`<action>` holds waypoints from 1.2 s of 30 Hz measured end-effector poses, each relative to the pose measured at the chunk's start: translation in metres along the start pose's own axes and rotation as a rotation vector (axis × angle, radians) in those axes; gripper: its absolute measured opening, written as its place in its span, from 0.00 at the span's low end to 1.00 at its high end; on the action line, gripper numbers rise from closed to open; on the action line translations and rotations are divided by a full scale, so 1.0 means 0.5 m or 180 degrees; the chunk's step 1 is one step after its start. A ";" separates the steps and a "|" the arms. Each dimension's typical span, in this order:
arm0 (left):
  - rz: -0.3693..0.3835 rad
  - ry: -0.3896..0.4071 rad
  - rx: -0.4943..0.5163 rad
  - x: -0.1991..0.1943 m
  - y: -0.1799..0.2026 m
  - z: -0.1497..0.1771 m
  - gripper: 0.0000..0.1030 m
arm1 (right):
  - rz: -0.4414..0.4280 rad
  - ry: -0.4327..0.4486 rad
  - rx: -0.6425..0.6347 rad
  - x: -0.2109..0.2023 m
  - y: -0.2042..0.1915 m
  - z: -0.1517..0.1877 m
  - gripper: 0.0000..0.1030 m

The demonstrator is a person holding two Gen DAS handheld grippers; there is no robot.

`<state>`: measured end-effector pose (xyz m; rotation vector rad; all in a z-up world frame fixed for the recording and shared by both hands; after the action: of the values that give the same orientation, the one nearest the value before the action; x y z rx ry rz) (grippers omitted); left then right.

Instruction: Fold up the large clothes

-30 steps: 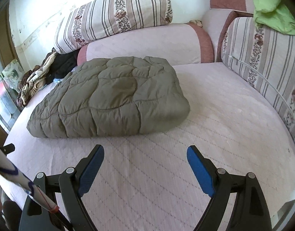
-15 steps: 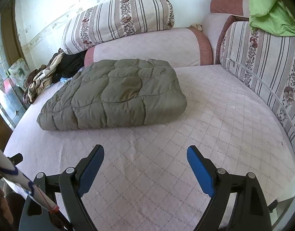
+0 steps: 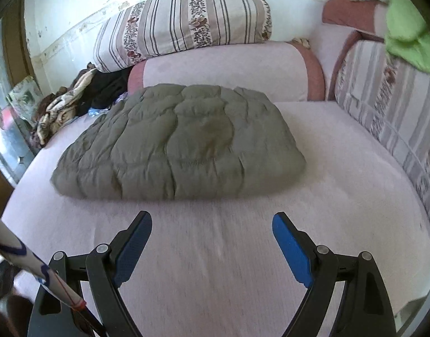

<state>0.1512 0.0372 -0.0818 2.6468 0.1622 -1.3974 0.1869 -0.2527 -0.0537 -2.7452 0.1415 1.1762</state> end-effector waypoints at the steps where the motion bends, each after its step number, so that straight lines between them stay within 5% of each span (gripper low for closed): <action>1: -0.0006 0.0010 0.0001 0.001 -0.003 0.000 0.76 | 0.0039 0.0000 -0.0024 0.017 -0.009 -0.018 0.88; 8: -0.0069 0.0033 -0.0050 0.026 -0.036 -0.013 0.76 | 0.0185 -0.0091 -0.0129 0.175 -0.086 -0.147 0.88; 14: -0.0032 -0.0068 -0.0204 0.064 -0.077 -0.029 0.76 | 0.0300 -0.0656 -0.0146 0.345 -0.109 -0.158 0.94; 18: -0.0015 -0.0115 -0.0312 0.083 -0.104 -0.034 0.76 | 0.0356 -0.0424 -0.0209 0.291 -0.134 -0.185 0.87; 23: -0.0045 -0.0096 -0.0347 0.092 -0.121 -0.038 0.76 | 0.0046 -0.0029 -0.0397 0.220 -0.243 -0.212 0.87; 28: -0.0090 -0.0047 -0.0388 0.087 -0.144 -0.042 0.76 | -0.0355 -0.0187 -0.0862 0.283 -0.418 -0.197 0.83; 31: -0.0072 -0.0057 -0.0465 0.087 -0.160 -0.046 0.76 | -0.0041 -0.0380 -0.1184 0.362 -0.484 -0.169 0.91; 33: -0.0056 -0.0066 -0.0496 0.089 -0.168 -0.048 0.76 | 0.0081 -0.0375 -0.1226 0.371 -0.492 -0.169 0.90; 36: -0.0047 -0.0068 -0.0519 0.091 -0.174 -0.050 0.76 | -0.0198 -0.0275 -0.0946 0.316 -0.474 -0.195 0.83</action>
<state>0.1831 0.1287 -0.1122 2.5025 0.2811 -1.3545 0.3998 -0.0410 -0.0778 -2.9141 -0.1398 1.3969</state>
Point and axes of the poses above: each gripper's, at about its wrist camera, not at the fingertips, and x roughly the way its jaws point, y to its right, z to its underside, the point moved 2 cm from there along x, roughly the way its jaws point, and after that the axes turned 3 degrees about -y, right-handed, at the moved point
